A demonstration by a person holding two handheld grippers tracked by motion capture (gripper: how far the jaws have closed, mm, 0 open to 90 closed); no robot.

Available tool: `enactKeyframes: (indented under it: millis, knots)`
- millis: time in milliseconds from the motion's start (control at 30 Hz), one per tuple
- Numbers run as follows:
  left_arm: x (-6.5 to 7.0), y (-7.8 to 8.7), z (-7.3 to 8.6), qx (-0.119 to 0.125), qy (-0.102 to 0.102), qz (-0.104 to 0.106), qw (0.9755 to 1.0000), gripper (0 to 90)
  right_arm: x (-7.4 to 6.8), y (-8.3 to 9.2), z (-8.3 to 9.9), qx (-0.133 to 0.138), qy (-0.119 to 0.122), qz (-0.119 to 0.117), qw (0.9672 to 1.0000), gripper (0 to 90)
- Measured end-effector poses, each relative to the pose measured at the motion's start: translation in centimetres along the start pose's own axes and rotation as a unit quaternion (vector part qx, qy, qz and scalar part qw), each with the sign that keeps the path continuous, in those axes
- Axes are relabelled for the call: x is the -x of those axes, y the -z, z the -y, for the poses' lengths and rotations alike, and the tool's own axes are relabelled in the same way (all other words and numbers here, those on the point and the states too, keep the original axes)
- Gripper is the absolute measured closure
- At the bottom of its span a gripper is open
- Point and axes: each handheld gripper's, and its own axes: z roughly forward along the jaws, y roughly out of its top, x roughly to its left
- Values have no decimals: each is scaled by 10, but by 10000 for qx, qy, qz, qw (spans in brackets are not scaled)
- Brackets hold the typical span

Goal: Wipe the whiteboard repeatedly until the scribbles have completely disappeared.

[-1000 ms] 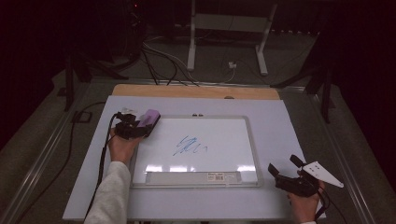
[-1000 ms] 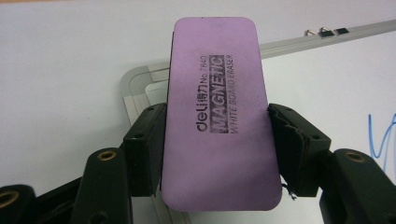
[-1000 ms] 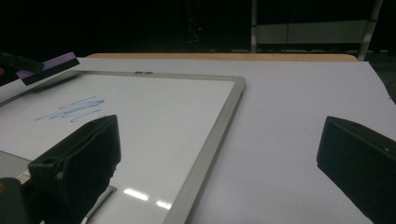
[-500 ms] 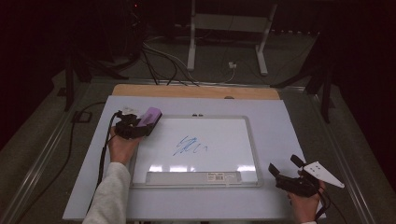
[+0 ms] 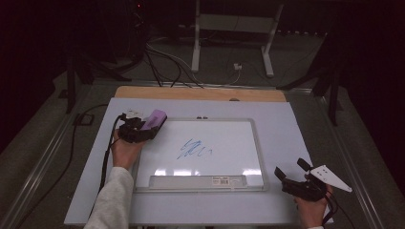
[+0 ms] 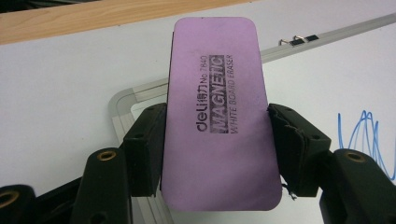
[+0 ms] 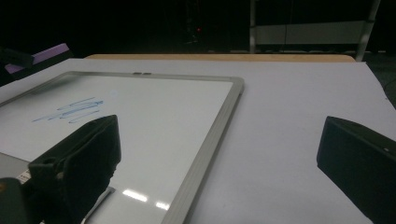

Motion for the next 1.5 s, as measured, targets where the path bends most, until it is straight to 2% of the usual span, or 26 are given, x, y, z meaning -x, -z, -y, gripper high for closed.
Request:
enactKeyframes:
  millis: [467,700,1100,1500]
  knots:
    - [13,0,-1,-35,-261,126,9996,417,-1,0,0,12,17,-22,10000,3]
    - [24,-2,1,-90,-433,209,9988,417,-1,-1,0,7,24,-21,10000,3]
    - [47,-5,5,-221,-835,418,9954,417,-1,0,0,13,19,-20,10000,3]
    - [68,-9,13,-388,-1151,622,9906,417,-1,-1,0,4,19,-26,10000,3]
